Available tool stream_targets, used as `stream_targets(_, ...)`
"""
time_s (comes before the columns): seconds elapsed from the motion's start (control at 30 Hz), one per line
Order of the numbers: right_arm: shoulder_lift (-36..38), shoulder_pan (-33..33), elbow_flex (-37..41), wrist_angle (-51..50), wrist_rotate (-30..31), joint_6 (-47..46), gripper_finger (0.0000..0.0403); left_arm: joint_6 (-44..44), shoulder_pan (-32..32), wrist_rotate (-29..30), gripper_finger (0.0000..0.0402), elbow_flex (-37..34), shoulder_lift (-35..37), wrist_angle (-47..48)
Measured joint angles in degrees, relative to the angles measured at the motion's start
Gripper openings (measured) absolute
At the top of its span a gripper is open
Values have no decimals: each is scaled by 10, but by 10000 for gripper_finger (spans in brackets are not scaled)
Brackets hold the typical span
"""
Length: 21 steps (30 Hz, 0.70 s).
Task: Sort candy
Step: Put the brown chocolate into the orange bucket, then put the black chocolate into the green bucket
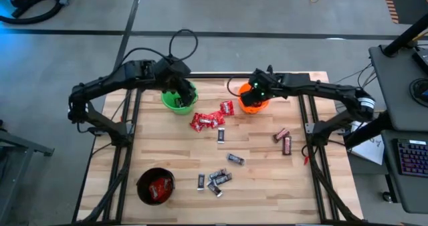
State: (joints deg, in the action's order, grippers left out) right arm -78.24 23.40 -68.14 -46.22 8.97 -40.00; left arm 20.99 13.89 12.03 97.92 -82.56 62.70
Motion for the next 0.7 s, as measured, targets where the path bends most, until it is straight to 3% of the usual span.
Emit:
stream_targets(0.37,-36,0,1,1,0,11,18,40,-47,8,162,-20,0,-6)
stream_targets(0.7,-28,0,1,-3,-2,10,113,54,-55,9,162,-20,0,-8)
